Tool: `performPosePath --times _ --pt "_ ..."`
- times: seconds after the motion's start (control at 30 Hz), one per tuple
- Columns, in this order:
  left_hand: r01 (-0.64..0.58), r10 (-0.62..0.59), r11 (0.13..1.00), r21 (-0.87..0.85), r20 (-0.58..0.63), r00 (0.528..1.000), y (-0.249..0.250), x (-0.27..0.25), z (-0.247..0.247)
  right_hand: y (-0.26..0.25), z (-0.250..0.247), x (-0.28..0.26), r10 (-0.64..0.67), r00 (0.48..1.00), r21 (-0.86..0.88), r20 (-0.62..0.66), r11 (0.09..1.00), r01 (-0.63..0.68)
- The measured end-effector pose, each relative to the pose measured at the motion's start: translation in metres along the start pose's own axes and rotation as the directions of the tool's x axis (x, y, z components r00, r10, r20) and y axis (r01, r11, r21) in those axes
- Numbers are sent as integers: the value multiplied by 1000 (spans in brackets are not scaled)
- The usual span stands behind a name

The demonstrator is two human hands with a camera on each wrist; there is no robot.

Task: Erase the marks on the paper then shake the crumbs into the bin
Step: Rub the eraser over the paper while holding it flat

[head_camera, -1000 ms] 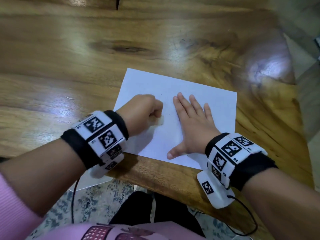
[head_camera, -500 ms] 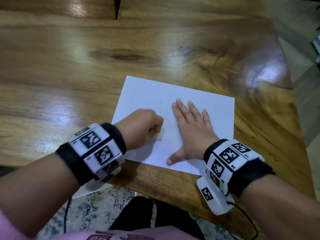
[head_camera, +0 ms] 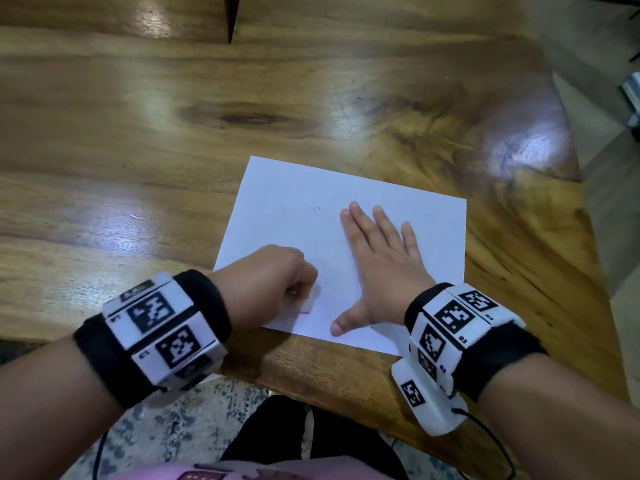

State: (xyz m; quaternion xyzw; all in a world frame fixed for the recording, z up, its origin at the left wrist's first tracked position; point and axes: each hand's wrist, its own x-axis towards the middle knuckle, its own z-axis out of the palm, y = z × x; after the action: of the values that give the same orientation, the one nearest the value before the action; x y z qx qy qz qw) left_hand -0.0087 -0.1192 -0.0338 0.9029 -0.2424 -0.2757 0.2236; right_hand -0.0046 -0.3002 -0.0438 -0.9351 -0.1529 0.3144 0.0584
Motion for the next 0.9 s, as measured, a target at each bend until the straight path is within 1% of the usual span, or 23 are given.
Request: performPosePath --times 0.03,0.07,0.1,0.13,0.17,0.2,0.23,0.27,0.33,0.37,0.4,0.43,0.47,0.53,0.57,0.6,0.63,0.7,0.73,0.77,0.8,0.83,0.9 --pt "-3 3 1000 2 23 1000 -2 0 0 0 0 0 0 1000 0 2 1000 0" --pt "-12 12 1000 6 14 1000 -4 3 -3 0 0 0 0 1000 0 1 1000 0" --pt "-16 16 1000 15 -28 999 -6 9 -7 0 0 0 -1 1000 1 1 1000 1" --pt "-1 3 1000 20 -102 995 -8 15 -10 0 0 0 -3 1000 4 -1 1000 3" --pt "32 -28 999 16 -182 983 -9 20 -14 0 1 0 -3 1000 9 -5 1000 3" --pt "62 -58 998 8 -233 971 -10 22 -16 0 1 0 -2 1000 12 -7 1000 2" --pt "73 -68 997 11 -238 969 -11 21 -17 0 1 0 0 1000 14 -5 1000 0" --pt "65 -58 998 25 -194 979 -11 16 -17 0 0 0 -1 1000 13 0 1000 1" --pt "43 -42 998 38 -41 998 -12 3 -13 0 -1 0 0 1000 14 9 1000 0" --pt "45 -46 998 42 22 999 -13 -1 -13 -1 -1 0 0 1000 16 12 1000 0" --pt "52 -54 998 47 49 997 -14 -1 -13 -1 -1 0 1 1000 16 11 1000 -2" --pt "55 -57 997 55 36 998 -15 1 -14 -1 -1 -1 2 1000 13 10 1000 -3" --pt "54 -53 997 51 -21 998 -16 6 -13 -1 -1 -1 3 1000 11 10 1000 -3" --pt "59 -57 998 8 -181 982 -15 16 -13 -1 -1 0 3 1000 10 11 1000 -3" --pt "58 -57 998 -2 -225 973 -14 17 -13 -1 -1 0 2 1000 8 10 1000 -2" --pt "51 -50 999 -3 -217 975 -14 15 -12 0 -1 0 1 1000 6 11 1000 -1" --pt "35 -35 999 0 -161 986 -15 10 -11 0 -1 0 2 1000 4 12 1000 -2" --pt "33 -33 999 17 19 999 -15 -1 -11 0 -1 0 6 1000 3 14 1000 -6" --pt "39 -42 999 28 78 996 -15 -4 -13 -1 -1 0 8 1000 1 15 1000 -8" --pt "44 -47 998 37 93 995 -16 -2 -15 -1 -1 0 10 1000 -2 18 1000 -10" --pt "46 -50 997 58 66 997 -17 4 -18 -2 -2 0 11 1000 -7 19 1000 -11" --pt "51 -51 996 76 1 999 -18 12 -20 -3 -2 0 15 1000 -12 20 1000 -15" --pt "66 -51 995 76 -187 981 -20 23 -22 -4 -4 0 24 999 -20 24 1000 -24"
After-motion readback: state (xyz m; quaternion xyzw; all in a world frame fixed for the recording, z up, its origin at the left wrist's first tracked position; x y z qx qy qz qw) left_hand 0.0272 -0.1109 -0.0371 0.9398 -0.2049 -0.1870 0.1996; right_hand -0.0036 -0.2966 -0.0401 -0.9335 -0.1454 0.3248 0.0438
